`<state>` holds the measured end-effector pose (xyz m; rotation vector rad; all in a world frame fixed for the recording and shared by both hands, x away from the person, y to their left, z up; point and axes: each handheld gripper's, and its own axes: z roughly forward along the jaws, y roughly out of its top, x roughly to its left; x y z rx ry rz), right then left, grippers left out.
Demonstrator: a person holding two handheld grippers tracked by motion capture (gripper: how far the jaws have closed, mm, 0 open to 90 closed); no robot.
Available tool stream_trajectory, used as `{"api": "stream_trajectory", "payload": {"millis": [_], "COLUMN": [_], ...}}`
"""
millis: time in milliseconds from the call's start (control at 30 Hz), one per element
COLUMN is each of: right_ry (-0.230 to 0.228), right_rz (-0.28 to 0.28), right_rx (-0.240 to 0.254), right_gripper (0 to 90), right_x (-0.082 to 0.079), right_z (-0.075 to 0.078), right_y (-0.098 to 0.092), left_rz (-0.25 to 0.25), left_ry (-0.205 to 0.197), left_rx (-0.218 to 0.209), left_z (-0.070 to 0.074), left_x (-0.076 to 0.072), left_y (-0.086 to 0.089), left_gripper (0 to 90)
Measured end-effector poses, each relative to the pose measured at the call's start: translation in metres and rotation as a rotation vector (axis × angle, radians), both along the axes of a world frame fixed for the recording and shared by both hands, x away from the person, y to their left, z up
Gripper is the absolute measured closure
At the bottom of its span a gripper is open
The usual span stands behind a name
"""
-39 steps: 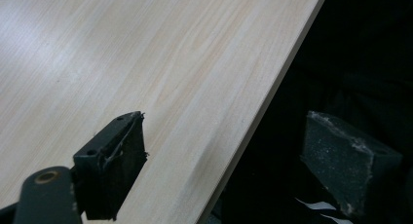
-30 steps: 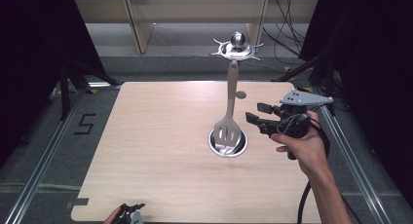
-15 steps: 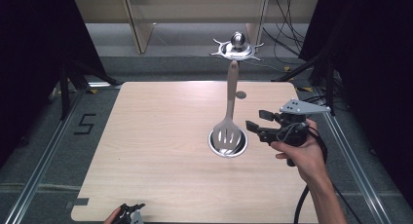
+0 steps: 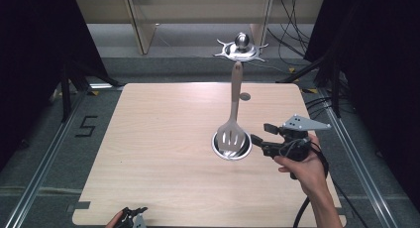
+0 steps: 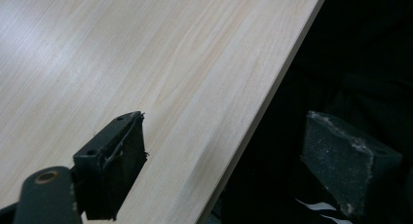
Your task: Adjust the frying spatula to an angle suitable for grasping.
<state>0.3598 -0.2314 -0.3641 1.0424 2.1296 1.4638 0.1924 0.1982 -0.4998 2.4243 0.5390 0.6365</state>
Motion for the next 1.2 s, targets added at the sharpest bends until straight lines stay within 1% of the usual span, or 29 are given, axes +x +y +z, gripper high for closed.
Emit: {"api": "stream_trajectory", "payload": {"millis": [33, 67, 100, 133, 167, 233, 267, 300, 333, 400, 433, 467, 500, 533, 567, 600, 633, 667, 733, 800, 900, 933, 967, 1000, 1033, 1067, 1100, 1167, 1200], "right_ry": [0.025, 0.01, 0.046, 0.028, 0.015, 0.02, 0.03, 0.03, 0.035, 0.034, 0.065, 0.043, 0.05, 0.078, 0.055, 0.069, 0.09, 0.088, 0.096, 0.102, 0.112, 0.135, 0.119, 0.129, 0.138, 0.142, 0.137, 0.148, 0.145], "right_rz": [-0.003, 0.003, -0.008, 0.006, 0.004, 0.002, 0.001, 0.001, 0.003, 0.015, 0.011, 0.028, 0.024, 0.025, 0.025, 0.024, 0.03, 0.023, 0.047, 0.036, 0.047, 0.037, 0.042, 0.04, 0.038, 0.038, 0.032, 0.03, 0.04], "right_rx": [0.004, 0.006, -0.007, -0.014, -0.012, -0.025, -0.008, -0.008, -0.024, -0.027, -0.032, -0.041, -0.034, -0.029, -0.046, -0.038, -0.024, -0.044, -0.057, -0.046, -0.063, -0.056, -0.065, -0.046, -0.064, -0.061, -0.059, -0.059, -0.071], "right_gripper": [36.4, 36.4, 36.4, 36.4, 36.4, 36.3, 36.1, 36.1, 36.0, 35.9, 35.8, 35.8, 35.7, 35.6, 35.4, 35.1, 35.0, 34.9, 34.6, 34.3, 33.6, 33.5, 33.5, 33.5, 33.5, 33.5, 33.5, 33.5, 33.5], "right_x": [-0.002, 0.0, -0.002, 0.0, 0.0, 0.0, 0.0, 0.0, 0.0, 0.001, -0.001, 0.001, 0.0, -0.001, 0.0, -0.001, -0.002, -0.004, -0.006, -0.007, -0.007, -0.01, -0.01, -0.012, -0.013, -0.014, -0.015, -0.017, -0.017], "right_z": [-0.001, -0.004, -0.004, -0.006, -0.007, -0.009, -0.011, -0.011, -0.012, -0.018, -0.019, -0.022, -0.024, -0.025, -0.027, -0.029, -0.031, -0.033, -0.039, -0.041, -0.044, -0.045, -0.047, -0.049, -0.05, -0.051, -0.054, -0.057, -0.059], "right_y": [0.0, -0.001, -0.001, -0.001, -0.001, -0.001, 0.001, 0.001, 0.001, 0.001, 0.001, 0.0, 0.0, 0.0, -0.002, -0.001, 0.0, -0.001, -0.004, -0.004, -0.009, -0.008, -0.01, -0.01, -0.012, -0.013, -0.014, -0.017, -0.019], "left_rz": [-0.002, -0.002, -0.003, -0.003, -0.003, -0.007, -0.007, -0.007, 0.0, -0.005, -0.011, -0.015, -0.011, -0.017, -0.014, -0.001, -0.004, -0.003, -0.004, 0.005, 0.004, 0.007, 0.006, -0.004, 0.0, -0.005, -0.003, 0.0, -0.01], "left_ry": [0.005, 0.005, 0.005, 0.006, 0.007, 0.013, 0.013, 0.013, 0.0, 0.002, 0.01, 0.012, 0.004, 0.018, 0.016, 0.003, 0.008, 0.005, 0.011, -0.003, 0.003, -0.002, 0.001, 0.012, 0.005, -0.002, 0.0, 0.0, 0.022], "left_rx": [-0.004, -0.003, -0.004, -0.004, -0.007, -0.01, -0.01, -0.01, 0.0, -0.003, -0.013, -0.015, -0.008, -0.012, -0.007, -0.007, -0.014, -0.013, -0.019, -0.009, -0.014, -0.01, -0.013, -0.02, -0.017, -0.01, -0.012, -0.013, -0.017], "left_z": [0.0, 0.0, 0.0, 0.0, 0.0, 0.0, 0.0, 0.0, 0.0, 0.001, 0.001, 0.001, 0.002, 0.0, 0.001, 0.001, 0.001, 0.002, 0.002, 0.002, 0.002, 0.002, 0.002, 0.002, 0.002, 0.003, 0.003, 0.003, 0.002], "left_x": [0.0, 0.0, 0.0, 0.0, 0.0, 0.0, 0.0, 0.0, 0.0, 0.001, 0.001, 0.002, 0.001, 0.001, 0.002, 0.002, 0.003, 0.002, 0.002, 0.002, 0.002, 0.002, 0.002, 0.002, 0.002, 0.001, 0.001, 0.001, 0.002], "left_y": [0.0, 0.0, 0.0, 0.0, 0.0, 0.0, 0.0, 0.0, -0.001, -0.002, -0.003, -0.003, -0.003, -0.003, -0.002, -0.002, -0.002, -0.002, -0.001, 0.0, 0.0, 0.0, -0.001, -0.001, -0.001, -0.001, -0.001, -0.001, -0.001], "left_gripper": [15.3, 15.3, 15.3, 15.3, 15.3, 15.3, 15.3, 15.3, 15.3, 15.3, 15.3, 15.3, 15.3, 15.3, 15.3, 15.3, 15.3, 15.3, 15.3, 15.3, 15.3, 15.3, 15.3, 15.3, 15.3, 15.3, 15.3, 15.3, 15.3]}}
